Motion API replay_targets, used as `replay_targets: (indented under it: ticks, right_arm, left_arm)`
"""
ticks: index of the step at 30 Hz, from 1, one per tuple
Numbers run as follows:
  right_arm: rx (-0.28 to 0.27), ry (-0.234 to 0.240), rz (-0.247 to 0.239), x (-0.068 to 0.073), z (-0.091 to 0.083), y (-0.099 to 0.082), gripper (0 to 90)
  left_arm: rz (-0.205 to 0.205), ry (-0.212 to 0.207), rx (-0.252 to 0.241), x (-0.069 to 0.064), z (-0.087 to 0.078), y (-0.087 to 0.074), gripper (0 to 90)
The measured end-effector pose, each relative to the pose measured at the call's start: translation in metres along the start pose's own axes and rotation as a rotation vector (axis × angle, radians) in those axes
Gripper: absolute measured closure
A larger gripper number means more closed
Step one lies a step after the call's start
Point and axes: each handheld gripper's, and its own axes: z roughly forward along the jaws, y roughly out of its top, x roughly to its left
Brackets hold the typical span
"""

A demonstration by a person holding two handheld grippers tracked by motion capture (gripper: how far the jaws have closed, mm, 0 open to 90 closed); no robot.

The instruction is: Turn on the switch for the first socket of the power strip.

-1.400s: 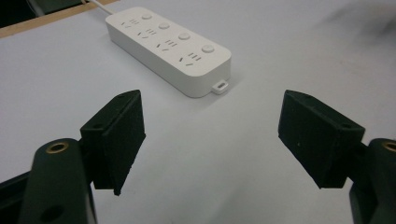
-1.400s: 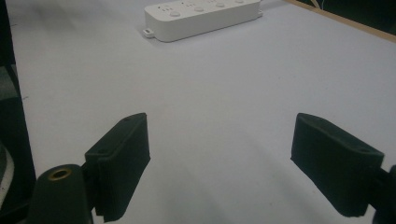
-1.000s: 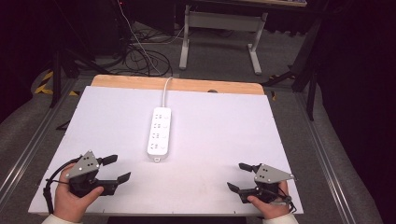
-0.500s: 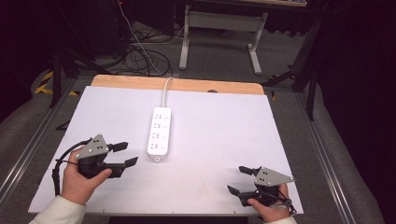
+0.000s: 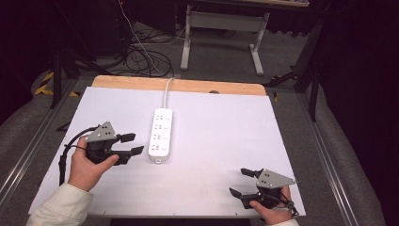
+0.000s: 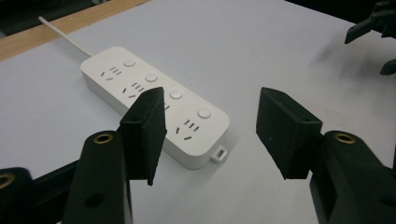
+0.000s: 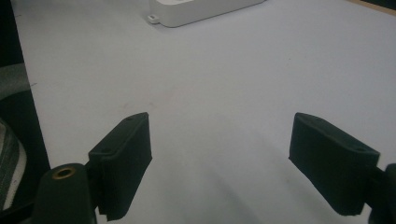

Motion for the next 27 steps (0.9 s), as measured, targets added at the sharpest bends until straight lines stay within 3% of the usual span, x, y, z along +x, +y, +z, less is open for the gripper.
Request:
replay_targets:
  ticks: [9, 16, 27]
  right_arm:
    - [0.004, 0.008, -0.001, -0.001, 0.002, 0.0, 21.5]
    - [0.009, 0.012, -0.003, -0.001, 0.002, 0.0, 21.7]
    - [0.014, 0.022, -0.006, -0.001, 0.004, 0.0, 21.7]
  left_arm:
    - [0.006, 0.018, 0.027, 0.01, 0.018, 0.018, 44.7]
    - [-0.032, -0.001, 0.045, 0.018, 0.034, 0.024, 50.6]
    - [-0.055, 0.032, 0.043, 0.032, 0.063, 0.037, 56.1]
